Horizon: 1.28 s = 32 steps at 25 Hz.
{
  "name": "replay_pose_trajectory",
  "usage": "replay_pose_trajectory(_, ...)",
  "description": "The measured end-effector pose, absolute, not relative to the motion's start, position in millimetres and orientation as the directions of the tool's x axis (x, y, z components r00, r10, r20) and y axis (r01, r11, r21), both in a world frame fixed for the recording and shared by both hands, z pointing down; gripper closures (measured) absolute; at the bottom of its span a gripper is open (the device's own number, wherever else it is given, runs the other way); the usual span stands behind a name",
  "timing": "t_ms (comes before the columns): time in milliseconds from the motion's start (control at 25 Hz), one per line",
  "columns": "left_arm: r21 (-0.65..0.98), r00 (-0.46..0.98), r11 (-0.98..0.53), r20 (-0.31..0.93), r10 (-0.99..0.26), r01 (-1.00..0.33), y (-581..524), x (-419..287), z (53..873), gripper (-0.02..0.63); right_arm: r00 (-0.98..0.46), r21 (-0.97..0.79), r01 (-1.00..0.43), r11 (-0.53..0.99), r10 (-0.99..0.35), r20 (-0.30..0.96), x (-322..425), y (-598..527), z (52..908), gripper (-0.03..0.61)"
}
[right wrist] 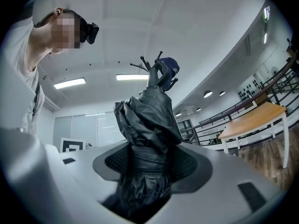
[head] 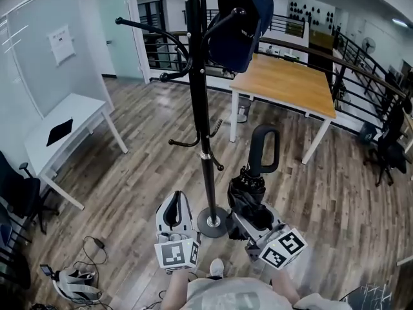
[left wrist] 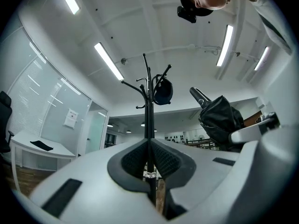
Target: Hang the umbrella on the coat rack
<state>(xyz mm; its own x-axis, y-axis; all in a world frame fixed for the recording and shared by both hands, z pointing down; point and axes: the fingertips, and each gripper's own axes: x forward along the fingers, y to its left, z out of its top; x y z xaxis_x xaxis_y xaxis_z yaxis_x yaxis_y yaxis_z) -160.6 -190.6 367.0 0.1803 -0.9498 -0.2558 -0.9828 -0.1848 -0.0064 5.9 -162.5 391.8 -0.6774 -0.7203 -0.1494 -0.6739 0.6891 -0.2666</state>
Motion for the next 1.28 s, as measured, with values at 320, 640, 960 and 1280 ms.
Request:
replay_pose_trajectory(320,-0.049,0.236,-0.232,-0.279,-0.931,-0.972,-244.9,-162.0,358.8,0.574,-0.658,-0.25,-0.694,0.675,-0.736,-0.158,-6.4,-215.9,384.9,0.31)
replay_pose_trajectory(640,-0.026,0.211,-0.212,-0.277,-0.937,-0.977,-266.0,-155.1,353.9,0.574,-0.69,-0.243,-0.659,0.711,-0.701,-0.181,-6.5,-241.9,370.4,0.31)
replay_pose_trajectory(960,-0.028,0.17,-0.168,-0.281,-0.945,-0.985,-269.2,-151.7,351.8,0.574,-0.73,-0.229,-0.618,0.752,-0.657,-0.188,-9.2,-251.7,371.1,0.31)
replay_pose_trajectory(1280,-0.041,0.14,-0.134,-0.288,-0.947,-0.99,-276.5,-153.7,345.2,0.574,-0.744,-0.265,-0.539,0.799,-0.6,-0.294,-4.3,-255.8,323.5,0.31)
